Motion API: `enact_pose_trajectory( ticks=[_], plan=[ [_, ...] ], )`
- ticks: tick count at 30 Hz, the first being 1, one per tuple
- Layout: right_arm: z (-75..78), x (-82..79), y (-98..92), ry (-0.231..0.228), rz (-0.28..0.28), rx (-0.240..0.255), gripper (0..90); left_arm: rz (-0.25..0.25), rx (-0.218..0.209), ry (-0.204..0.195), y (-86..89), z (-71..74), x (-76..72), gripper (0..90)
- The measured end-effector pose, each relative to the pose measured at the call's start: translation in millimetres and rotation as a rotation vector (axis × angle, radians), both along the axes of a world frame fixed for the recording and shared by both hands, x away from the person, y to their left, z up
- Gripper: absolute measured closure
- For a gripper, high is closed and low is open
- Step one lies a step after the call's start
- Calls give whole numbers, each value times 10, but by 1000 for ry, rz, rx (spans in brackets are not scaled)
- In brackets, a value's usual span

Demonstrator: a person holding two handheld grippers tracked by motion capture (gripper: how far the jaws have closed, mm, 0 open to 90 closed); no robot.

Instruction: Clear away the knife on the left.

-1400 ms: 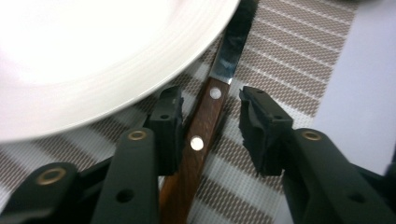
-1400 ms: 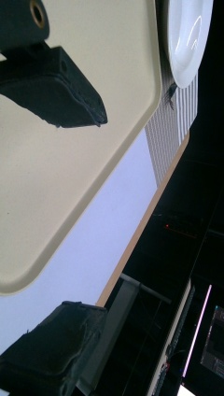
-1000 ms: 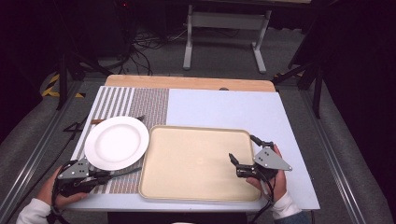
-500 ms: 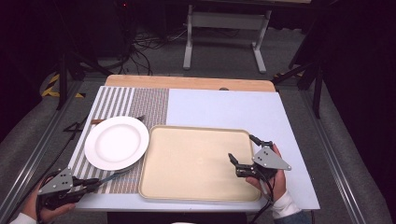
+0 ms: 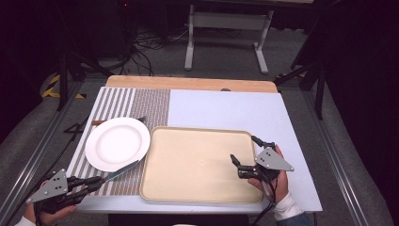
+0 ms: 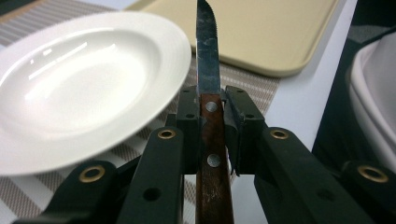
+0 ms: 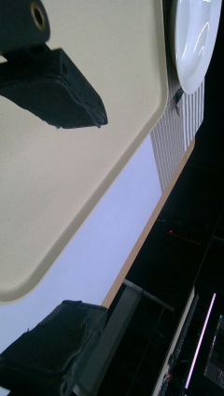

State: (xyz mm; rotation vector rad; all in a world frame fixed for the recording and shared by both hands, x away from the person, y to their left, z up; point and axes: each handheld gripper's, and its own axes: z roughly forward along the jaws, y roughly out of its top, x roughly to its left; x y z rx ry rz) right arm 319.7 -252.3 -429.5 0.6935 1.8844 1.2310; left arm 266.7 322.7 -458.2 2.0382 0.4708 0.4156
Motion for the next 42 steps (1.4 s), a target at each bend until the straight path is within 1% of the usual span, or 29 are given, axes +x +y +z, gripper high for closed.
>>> enact_pose_trajectory(
  ticks=[2, 4, 6, 8, 10, 14, 16, 18, 20, 22, 23, 24, 25, 27, 28, 30, 41, 42],
  plan=[
    [1, -5, 2, -1, 0, -2, 87, 22, -4, -17, -29, 24, 3, 772],
    [0, -7, 4, 0, 0, -1, 87, 40, -30, -31, -48, 40, 15, 772],
    [-2, -9, 5, 1, -1, -3, 87, 75, -35, -43, -74, 56, 32, 772],
    [-4, -8, 2, 3, -2, -1, 87, 98, -61, -56, -100, 75, 53, 772],
    [-5, -9, -1, 3, -3, -1, 87, 119, -68, -69, -132, 96, 70, 772],
    [-9, -7, -7, 5, -6, -2, 87, 159, -97, -93, -206, 156, 103, 772],
    [-11, -6, -7, 6, -6, 0, 87, 163, -107, -99, -240, 181, 115, 772],
    [-13, -7, -6, 8, -6, -1, 87, 157, -107, -107, -281, 213, 132, 772],
    [-14, -6, -7, 9, -6, 0, 87, 164, -109, -119, -330, 239, 155, 772],
    [-14, -4, -7, 9, -6, 0, 87, 164, -110, -117, -372, 260, 178, 772],
    [-15, -4, -7, 9, -5, 0, 87, 170, -109, -123, -400, 270, 188, 772],
    [-16, -3, -10, 9, -6, 1, 87, 166, -109, -120, -450, 290, 220, 772],
    [-16, -3, -10, 9, -6, 1, 87, 166, -109, -120, -450, 290, 220, 772],
    [-16, -2, -12, 8, -5, 1, 88, 173, -113, -129, -518, 306, 248, 772],
    [-16, -1, -12, 8, -5, 1, 88, 168, -106, -126, -547, 316, 265, 772],
    [-16, -1, -13, 8, -5, 1, 88, 171, -105, -131, -617, 323, 290, 772],
    [-16, -1, -18, 8, -6, 4, 88, 166, -67, -110, -968, 321, 473, 772],
    [-17, 1, -20, 8, -7, 6, 88, 160, -65, -107, -1003, 318, 491, 772]
  ],
)
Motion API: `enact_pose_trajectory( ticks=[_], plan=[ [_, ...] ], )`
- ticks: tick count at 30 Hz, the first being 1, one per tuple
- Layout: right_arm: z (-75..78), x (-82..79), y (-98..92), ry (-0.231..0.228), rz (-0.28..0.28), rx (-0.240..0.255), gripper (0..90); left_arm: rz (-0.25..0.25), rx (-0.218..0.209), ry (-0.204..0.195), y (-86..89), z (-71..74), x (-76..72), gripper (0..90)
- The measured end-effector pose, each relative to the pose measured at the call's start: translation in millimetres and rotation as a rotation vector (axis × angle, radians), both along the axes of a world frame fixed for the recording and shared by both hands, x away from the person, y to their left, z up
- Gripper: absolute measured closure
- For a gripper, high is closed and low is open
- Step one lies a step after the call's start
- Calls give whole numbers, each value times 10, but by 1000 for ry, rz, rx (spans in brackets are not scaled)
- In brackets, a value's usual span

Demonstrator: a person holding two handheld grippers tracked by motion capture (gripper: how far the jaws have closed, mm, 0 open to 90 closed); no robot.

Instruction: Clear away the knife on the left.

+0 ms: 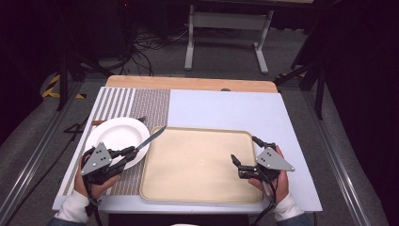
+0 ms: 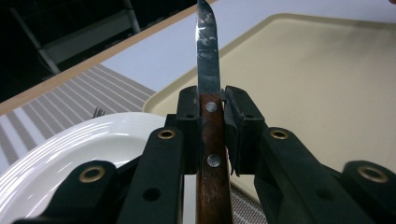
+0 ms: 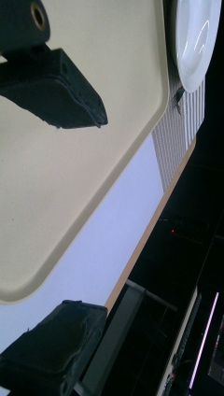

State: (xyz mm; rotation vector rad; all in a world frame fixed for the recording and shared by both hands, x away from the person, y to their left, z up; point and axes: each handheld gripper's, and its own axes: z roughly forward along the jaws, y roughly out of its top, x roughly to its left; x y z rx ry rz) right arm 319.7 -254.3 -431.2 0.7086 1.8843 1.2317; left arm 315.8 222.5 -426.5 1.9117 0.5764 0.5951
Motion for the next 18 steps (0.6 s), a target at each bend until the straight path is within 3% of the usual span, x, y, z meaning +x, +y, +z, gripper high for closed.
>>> enact_pose_trajectory(
  ticks=[18],
  plan=[
    [-4, -2, 6, 1, 5, -6, 88, -49, 108, 67, -684, -127, 221, 772]
  ],
)
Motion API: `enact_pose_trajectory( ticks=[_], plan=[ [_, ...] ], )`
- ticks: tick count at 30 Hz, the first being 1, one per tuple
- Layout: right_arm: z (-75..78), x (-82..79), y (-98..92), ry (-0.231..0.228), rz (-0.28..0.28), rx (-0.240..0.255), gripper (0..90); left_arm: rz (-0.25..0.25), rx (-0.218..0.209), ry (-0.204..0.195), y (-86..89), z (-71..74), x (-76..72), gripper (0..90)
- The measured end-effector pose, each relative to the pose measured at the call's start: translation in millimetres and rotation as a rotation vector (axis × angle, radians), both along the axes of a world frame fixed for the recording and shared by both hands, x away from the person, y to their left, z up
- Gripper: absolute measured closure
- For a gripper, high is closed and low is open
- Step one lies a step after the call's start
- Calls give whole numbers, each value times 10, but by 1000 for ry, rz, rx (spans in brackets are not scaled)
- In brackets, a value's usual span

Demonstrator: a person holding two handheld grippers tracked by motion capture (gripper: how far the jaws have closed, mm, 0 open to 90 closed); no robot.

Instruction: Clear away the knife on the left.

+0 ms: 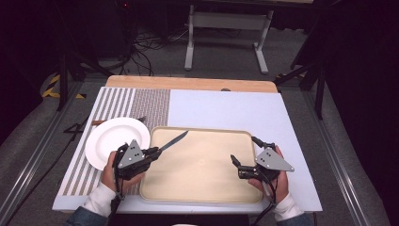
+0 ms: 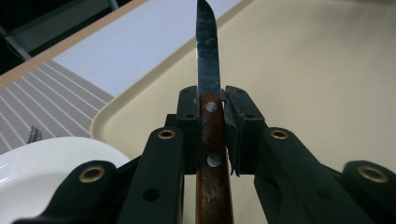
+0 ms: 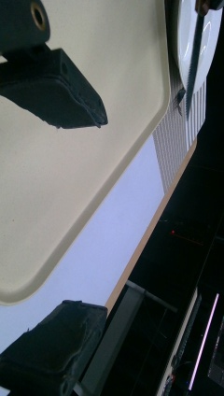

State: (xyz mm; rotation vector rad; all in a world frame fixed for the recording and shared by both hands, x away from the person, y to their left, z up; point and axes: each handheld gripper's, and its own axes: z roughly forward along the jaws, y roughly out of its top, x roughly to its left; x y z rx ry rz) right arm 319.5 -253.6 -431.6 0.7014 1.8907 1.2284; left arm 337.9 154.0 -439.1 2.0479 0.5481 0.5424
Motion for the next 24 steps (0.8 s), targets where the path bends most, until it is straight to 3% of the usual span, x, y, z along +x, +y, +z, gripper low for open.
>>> enact_pose_trajectory(
  ticks=[8, 24],
  plan=[
    [-4, -1, 3, 3, 1, -3, 87, -28, 46, 39, -207, -114, 18, 772],
    [-25, 5, 20, 16, 9, -15, 87, -64, 102, 125, -373, -261, -16, 771]
  ],
)
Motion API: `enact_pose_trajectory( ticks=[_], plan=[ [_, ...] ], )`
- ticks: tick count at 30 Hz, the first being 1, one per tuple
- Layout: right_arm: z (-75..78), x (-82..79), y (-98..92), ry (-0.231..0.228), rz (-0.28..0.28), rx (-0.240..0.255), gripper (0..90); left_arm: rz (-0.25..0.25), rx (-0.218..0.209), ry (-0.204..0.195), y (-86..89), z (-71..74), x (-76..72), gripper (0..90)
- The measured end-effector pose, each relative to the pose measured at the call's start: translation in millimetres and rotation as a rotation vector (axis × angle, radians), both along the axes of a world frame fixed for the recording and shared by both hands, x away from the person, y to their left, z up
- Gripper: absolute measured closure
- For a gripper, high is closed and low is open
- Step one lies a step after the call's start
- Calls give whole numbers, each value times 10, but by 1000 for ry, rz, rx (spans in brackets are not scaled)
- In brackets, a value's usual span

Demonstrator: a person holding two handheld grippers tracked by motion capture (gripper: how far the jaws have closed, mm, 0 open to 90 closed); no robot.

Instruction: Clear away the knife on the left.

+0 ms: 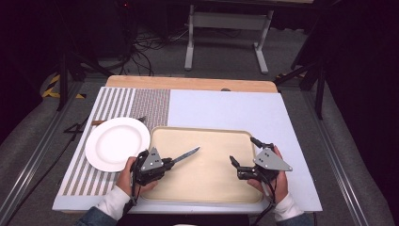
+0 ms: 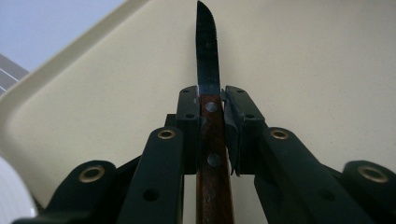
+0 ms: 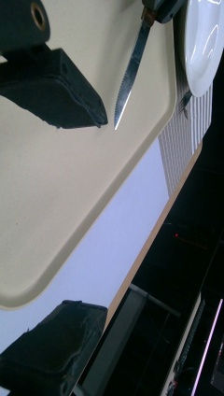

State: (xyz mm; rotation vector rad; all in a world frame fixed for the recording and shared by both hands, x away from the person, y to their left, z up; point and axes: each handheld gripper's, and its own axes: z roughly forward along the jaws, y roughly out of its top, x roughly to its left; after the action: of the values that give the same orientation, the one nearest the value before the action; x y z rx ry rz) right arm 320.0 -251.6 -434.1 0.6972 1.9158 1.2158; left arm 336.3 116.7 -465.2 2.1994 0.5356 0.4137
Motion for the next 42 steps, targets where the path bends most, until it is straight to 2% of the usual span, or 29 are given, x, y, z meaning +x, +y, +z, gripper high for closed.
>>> enact_pose_trajectory(
  ticks=[6, 8, 14, 17, 18, 25, 28, 31, 33, 37, 39, 42],
  plan=[
    [-5, 3, 3, 1, 2, -6, 87, -10, 20, 12, -49, -37, -30, 769],
    [-6, 3, 4, 1, 3, -8, 87, -20, 1, 24, -30, -25, -31, 765],
    [-3, 2, -4, 0, 0, -4, 87, -33, -43, -1, 34, 78, -37, 778],
    [-1, 4, -9, -1, -3, -1, 87, -63, -40, -19, 37, 132, -27, 860],
    [-3, 6, -9, 0, -2, 1, 87, -88, -38, -20, 27, 146, -23, 880],
    [-16, 12, -2, 8, -2, -4, 88, -231, 53, -30, -116, 180, 67, 898],
    [-22, 14, -9, 10, -3, -4, 88, -297, 116, -15, -228, 134, 104, 898],
    [-22, 12, -15, 10, -4, -3, 88, -324, 154, -12, -307, 107, 109, 898],
    [-26, 10, -11, 11, -4, -5, 88, -331, 189, -10, -351, 85, 119, 898],
    [-31, 11, -6, 12, -1, -8, 88, -327, 222, 10, -384, 36, 145, 899],
    [-32, 12, -5, 13, -2, -8, 88, -319, 238, 8, -390, 17, 157, 899],
    [-36, 14, -3, 16, 1, -11, 88, -296, 236, 14, -371, 17, 171, 899]
  ],
)
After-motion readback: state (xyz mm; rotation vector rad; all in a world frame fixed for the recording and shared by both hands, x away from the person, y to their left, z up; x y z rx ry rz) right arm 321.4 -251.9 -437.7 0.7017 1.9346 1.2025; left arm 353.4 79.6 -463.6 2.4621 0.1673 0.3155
